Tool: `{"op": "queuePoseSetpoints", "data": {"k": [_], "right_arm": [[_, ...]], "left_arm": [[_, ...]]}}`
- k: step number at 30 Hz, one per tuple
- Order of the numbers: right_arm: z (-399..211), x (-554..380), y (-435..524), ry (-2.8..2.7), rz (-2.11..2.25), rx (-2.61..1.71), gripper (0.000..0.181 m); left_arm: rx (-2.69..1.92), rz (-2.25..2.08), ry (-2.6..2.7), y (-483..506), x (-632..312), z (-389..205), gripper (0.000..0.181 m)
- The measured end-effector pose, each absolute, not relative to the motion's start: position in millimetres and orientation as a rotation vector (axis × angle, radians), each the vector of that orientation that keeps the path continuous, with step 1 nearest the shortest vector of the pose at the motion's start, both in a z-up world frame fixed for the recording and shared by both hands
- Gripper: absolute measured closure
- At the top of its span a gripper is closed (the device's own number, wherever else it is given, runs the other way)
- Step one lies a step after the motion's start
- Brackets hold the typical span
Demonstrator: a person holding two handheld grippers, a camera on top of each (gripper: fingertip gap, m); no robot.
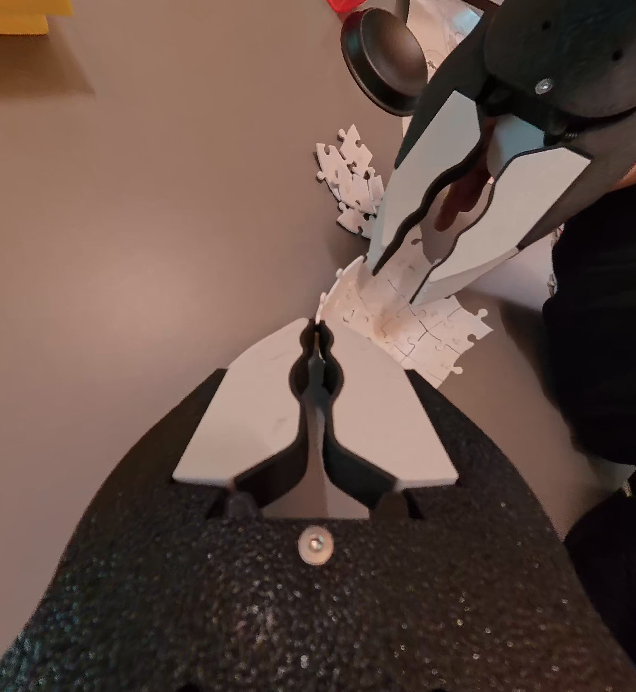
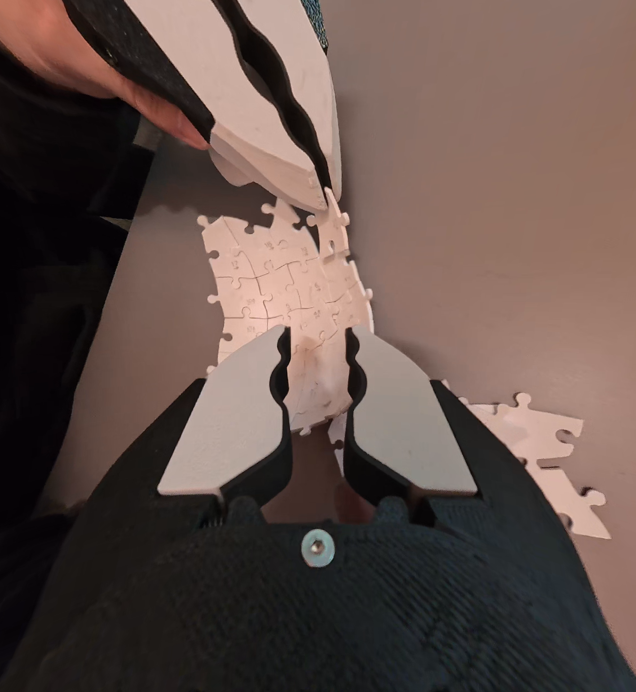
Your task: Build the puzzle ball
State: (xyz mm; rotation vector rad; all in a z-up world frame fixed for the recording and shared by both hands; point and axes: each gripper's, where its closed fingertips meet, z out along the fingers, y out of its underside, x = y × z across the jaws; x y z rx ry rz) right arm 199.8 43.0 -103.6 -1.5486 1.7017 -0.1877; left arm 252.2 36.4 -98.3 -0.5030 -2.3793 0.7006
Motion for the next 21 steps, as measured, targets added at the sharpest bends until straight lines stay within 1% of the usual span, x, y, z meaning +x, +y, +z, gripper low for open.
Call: {"op": "queuePoseSetpoints", "data": {"k": [14,17,21], "right_arm": [[-100.8,190.1,56.7,1.687,-0.078,-1.522,0.154],[-100.3,187.0,54.8,1.695,-0.082,-1.519,0.151],[-85.2,183.2,46.4,1.659,-0.163,-1.473,0.149]], "left_arm": [[-0.477,0.736,-2.408,29.1,253.6,-97.5,0.18],[-0.484,0.732,-2.41,27.8,252.8,-98.5,0.18],[-0.468,0.727,-2.399,24.8,251.1,-101.3,0.18]]}}
